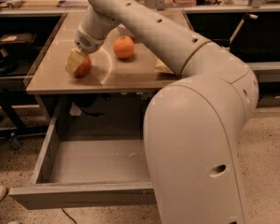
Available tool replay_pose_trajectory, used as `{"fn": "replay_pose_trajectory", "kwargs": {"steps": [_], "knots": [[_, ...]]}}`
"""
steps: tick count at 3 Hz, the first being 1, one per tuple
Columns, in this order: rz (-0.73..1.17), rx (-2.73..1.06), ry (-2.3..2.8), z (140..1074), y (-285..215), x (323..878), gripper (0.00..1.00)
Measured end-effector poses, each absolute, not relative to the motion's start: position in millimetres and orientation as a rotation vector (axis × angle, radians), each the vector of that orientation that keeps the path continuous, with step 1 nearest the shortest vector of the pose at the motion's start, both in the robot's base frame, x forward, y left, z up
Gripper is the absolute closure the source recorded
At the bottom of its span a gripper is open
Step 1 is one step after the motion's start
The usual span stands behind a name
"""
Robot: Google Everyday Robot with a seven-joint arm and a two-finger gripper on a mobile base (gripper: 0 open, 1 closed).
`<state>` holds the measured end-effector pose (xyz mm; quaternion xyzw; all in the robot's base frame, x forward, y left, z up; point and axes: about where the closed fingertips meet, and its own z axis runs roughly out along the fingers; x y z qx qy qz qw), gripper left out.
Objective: Pick apple from top drawer and place on counter
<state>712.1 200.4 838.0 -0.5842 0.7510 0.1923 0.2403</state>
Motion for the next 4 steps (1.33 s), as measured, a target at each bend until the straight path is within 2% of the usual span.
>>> {"fn": "replay_pose_trajectory", "kwargs": {"steps": [1,2,4], "knots": [[0.544,-1.608,2.043,836.4,206.2,713.0,1.0],[0.545,-1.608,2.043,836.3,206.2,713.0,0.81],[0.545,-1.608,2.043,836.3,206.2,713.0,0.35]]}}
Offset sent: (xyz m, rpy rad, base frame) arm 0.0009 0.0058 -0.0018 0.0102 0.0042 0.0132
